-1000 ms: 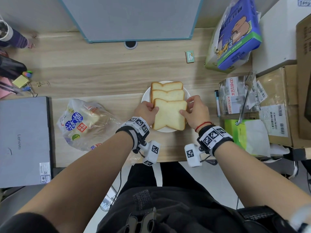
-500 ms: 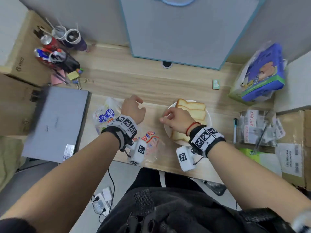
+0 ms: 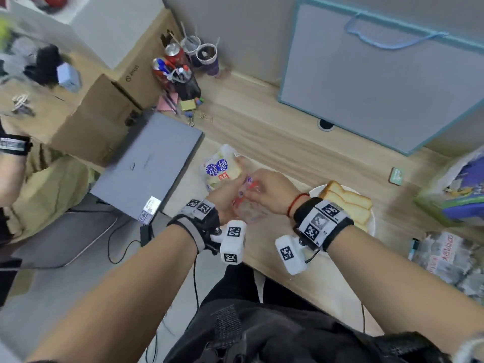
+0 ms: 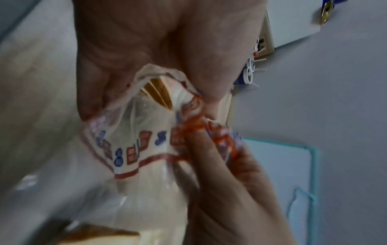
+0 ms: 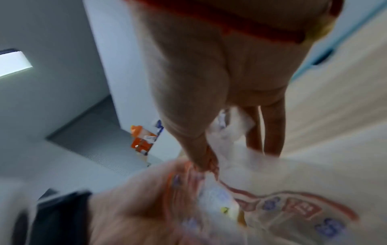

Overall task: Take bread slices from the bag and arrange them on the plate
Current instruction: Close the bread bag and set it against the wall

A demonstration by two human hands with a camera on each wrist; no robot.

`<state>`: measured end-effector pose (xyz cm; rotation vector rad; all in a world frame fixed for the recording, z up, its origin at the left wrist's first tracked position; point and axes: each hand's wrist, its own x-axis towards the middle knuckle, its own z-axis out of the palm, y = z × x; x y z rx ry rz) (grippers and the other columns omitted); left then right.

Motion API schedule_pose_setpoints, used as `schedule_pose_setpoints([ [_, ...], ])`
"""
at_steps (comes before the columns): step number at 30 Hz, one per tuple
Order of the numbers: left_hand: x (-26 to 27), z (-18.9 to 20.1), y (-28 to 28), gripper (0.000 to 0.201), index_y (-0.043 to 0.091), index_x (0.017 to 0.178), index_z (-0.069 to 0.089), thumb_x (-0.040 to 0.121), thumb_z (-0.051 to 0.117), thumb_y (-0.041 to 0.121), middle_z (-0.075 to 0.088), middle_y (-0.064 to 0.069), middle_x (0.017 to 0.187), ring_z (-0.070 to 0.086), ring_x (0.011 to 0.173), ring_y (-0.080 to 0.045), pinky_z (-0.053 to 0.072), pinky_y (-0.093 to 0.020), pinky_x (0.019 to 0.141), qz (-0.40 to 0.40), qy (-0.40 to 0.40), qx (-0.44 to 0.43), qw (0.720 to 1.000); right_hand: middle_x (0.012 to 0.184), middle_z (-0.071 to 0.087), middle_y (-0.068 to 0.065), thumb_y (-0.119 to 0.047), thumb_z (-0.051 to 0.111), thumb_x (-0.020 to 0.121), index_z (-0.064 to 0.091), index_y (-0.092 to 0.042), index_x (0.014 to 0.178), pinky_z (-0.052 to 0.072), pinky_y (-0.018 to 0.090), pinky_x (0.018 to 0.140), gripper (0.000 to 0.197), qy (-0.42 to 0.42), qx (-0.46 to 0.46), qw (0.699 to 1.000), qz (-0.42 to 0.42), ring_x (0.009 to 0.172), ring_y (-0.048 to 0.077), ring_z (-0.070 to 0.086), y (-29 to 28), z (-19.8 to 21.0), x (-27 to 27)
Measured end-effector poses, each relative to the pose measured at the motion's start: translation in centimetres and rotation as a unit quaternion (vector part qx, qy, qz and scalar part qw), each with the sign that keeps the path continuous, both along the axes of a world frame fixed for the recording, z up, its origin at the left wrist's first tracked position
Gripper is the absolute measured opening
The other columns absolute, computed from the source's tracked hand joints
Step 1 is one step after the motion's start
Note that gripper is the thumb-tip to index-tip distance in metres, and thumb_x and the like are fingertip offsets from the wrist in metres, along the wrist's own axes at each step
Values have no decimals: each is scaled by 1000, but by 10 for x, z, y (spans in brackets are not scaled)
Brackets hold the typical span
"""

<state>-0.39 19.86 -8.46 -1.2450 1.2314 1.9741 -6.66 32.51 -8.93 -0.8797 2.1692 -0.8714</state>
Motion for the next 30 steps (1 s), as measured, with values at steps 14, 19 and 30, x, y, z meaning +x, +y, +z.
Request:
schedule_pose_setpoints([
  [14, -112, 91, -64, 29, 11, 62, 45, 87, 44, -5, 43, -4, 60, 40, 49, -15, 38, -19, 35, -247, 90, -265, 928, 148, 38, 3, -46, 85, 59, 31, -27, 146, 29, 38, 116, 104, -16, -11, 999, -49, 136, 19, 36, -11, 46, -82],
  [19, -143, 111, -63, 26, 12, 63, 48, 79, 41, -7, 46, -3, 56, 47, 40, -10, 33, -21, 44, -330, 182, -211, 902, 151, 39, 8, -45, 80, 65, 37, -17, 146, 28, 39, 117, 95, 98, -33, 981, -163, 140, 23, 34, -58, 21, -100],
  [30, -191, 25, -167, 131, 34, 143, 18, 37, 94, 49, 41, -2, 142, 44, 131, -17, 39, -34, 111, -433, 317, -290, 792, 66, 60, -10, -6, 60, 86, 61, -21, 64, 46, 29, 70, 27, -82, -125, 934, -326, 68, 7, 56, -109, 33, -162],
])
